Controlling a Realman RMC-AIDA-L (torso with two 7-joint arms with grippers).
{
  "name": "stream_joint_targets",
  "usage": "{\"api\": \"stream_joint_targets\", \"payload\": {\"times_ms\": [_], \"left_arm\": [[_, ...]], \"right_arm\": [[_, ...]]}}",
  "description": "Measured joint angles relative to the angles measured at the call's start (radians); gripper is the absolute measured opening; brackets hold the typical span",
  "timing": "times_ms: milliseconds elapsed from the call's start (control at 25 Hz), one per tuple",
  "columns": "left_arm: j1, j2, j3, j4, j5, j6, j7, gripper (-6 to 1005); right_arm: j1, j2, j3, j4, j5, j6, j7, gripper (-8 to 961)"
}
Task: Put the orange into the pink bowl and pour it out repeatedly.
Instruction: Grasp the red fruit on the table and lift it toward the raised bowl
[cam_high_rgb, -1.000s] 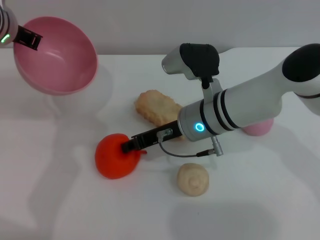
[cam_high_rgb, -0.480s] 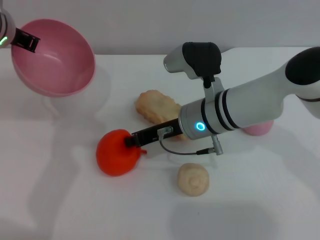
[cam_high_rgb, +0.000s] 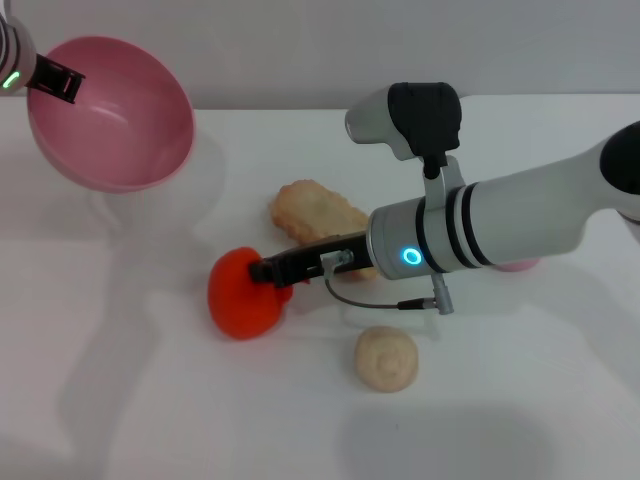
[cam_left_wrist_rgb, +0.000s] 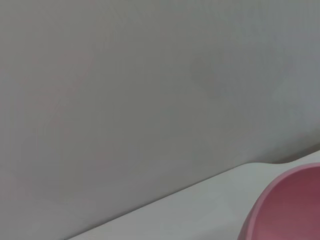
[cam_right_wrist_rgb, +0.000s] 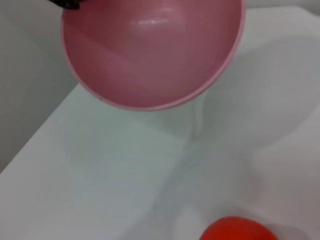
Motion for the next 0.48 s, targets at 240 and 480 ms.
{"api": "stream_joint_targets", "payload": {"times_ms": [240, 480], "left_arm": [[0.0, -0.002, 0.0, -0.007, -0.008, 0.007, -0.002, 84], [0.002, -0.004, 0.005, -0.015, -0.012, 0.008, -0.004, 85]], "right_arm": [[-0.061, 0.0, 0.028, -0.095, -0.083, -0.013, 0.018, 40], [-0.148, 0.0, 0.08, -0.314, -0.34, -0.019, 0.147, 39]]}}
